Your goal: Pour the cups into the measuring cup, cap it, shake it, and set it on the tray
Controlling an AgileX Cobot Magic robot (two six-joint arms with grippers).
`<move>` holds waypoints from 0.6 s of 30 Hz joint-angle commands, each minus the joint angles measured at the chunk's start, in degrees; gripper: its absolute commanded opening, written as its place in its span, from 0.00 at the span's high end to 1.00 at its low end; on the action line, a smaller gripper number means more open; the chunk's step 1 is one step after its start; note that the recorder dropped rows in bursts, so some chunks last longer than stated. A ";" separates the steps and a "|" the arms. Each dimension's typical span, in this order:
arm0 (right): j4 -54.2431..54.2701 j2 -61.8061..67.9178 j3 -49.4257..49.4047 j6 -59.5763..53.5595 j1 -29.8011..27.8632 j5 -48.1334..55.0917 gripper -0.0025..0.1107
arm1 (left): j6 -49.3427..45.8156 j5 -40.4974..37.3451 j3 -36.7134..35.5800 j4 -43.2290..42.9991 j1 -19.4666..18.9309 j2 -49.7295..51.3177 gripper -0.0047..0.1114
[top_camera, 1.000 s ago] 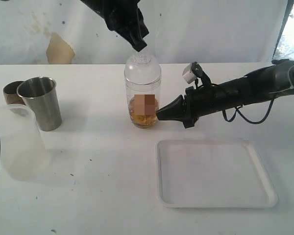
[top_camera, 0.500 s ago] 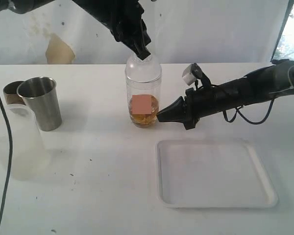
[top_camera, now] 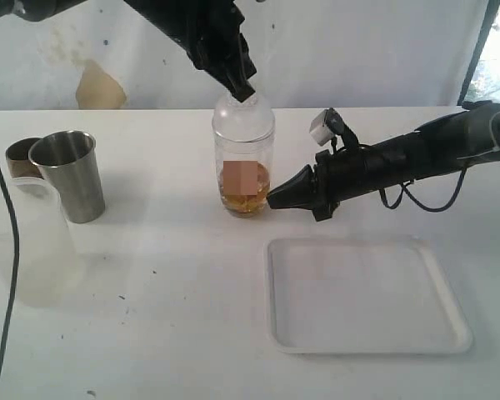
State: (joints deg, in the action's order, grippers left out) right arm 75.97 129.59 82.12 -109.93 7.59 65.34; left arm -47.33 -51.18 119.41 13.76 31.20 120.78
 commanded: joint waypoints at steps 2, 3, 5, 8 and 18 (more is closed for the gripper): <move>0.04 -0.19 -0.17 0.23 0.01 0.78 0.98 | 0.12 -2.35 -0.76 0.92 0.15 1.64 0.96; 0.04 -0.19 -0.17 0.23 0.01 0.78 0.98 | -0.01 -2.35 -0.76 1.04 0.15 1.64 0.96; 0.06 -0.19 -0.17 0.23 -0.09 0.78 0.98 | 0.00 -2.48 -0.76 1.03 0.15 1.64 0.96; -1.26 -0.87 -0.17 0.12 -0.79 -0.56 0.98 | 0.00 -3.68 -0.76 1.03 0.15 1.64 0.96; 13.62 -4.80 -0.17 -4.59 -2.68 -21.44 0.98 | -1.32 -6.61 -0.76 0.57 0.15 1.64 0.96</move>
State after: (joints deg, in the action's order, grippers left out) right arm 81.78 125.58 82.12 -110.67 4.98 49.93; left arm -48.27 -52.43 119.63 14.43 31.09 120.83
